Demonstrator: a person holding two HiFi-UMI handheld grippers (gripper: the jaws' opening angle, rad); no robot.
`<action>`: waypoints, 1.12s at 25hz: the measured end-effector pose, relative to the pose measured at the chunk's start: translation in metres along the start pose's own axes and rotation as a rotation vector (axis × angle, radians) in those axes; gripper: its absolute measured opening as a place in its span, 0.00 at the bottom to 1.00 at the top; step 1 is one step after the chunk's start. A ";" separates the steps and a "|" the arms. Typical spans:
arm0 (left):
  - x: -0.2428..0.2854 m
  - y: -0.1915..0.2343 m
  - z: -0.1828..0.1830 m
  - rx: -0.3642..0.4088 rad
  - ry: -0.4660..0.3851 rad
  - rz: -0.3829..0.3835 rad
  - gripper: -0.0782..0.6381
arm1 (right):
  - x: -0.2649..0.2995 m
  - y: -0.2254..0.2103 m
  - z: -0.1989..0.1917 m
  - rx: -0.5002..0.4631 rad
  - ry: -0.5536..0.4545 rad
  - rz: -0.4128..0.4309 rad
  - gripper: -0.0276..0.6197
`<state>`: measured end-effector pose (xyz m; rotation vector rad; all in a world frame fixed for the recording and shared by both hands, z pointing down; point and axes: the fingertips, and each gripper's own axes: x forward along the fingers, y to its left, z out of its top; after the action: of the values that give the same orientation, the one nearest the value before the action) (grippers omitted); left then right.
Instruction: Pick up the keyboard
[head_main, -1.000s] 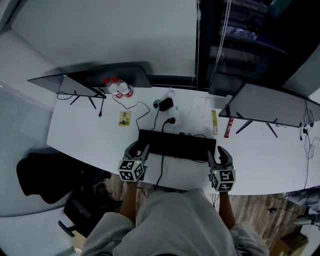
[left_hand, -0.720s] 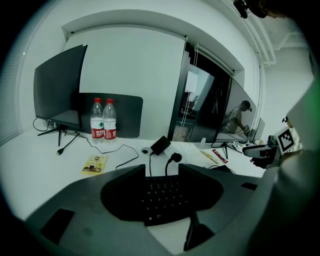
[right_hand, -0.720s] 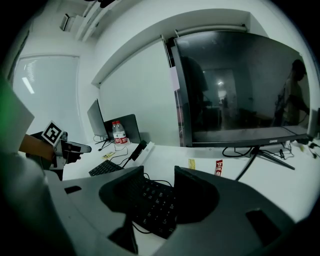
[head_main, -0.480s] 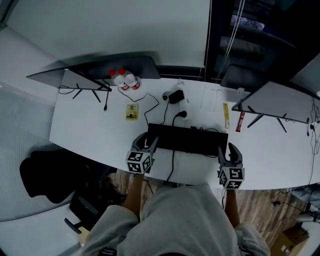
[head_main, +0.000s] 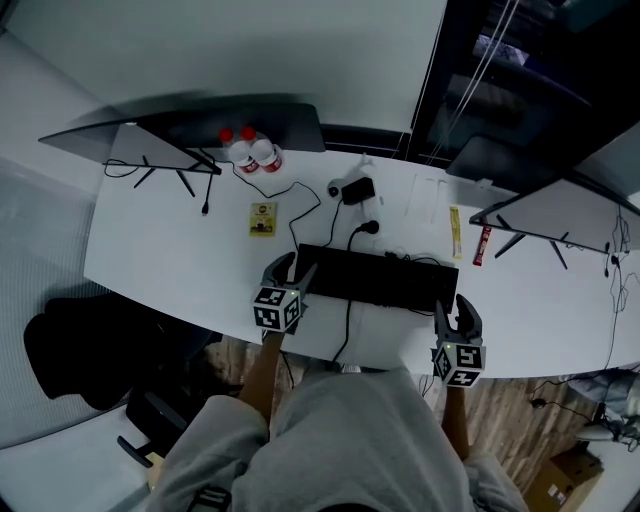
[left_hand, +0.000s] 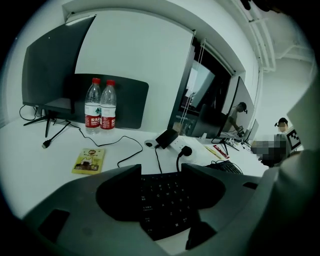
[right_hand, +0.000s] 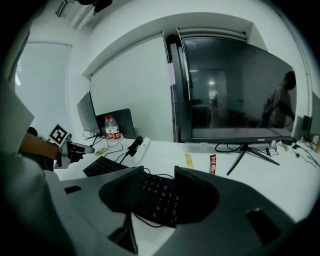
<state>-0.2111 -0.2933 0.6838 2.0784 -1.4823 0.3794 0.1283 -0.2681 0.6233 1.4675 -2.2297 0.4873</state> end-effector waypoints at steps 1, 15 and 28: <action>0.003 0.002 -0.001 -0.002 0.006 -0.001 0.43 | 0.001 0.000 0.000 -0.002 0.002 -0.002 0.34; 0.041 0.021 -0.026 -0.058 0.101 -0.020 0.51 | 0.006 -0.002 -0.006 0.009 0.036 -0.036 0.34; 0.061 0.024 -0.038 -0.107 0.144 -0.043 0.54 | 0.012 -0.016 -0.008 0.015 0.046 -0.062 0.34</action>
<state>-0.2086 -0.3241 0.7535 1.9534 -1.3416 0.4152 0.1400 -0.2794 0.6368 1.5131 -2.1424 0.5132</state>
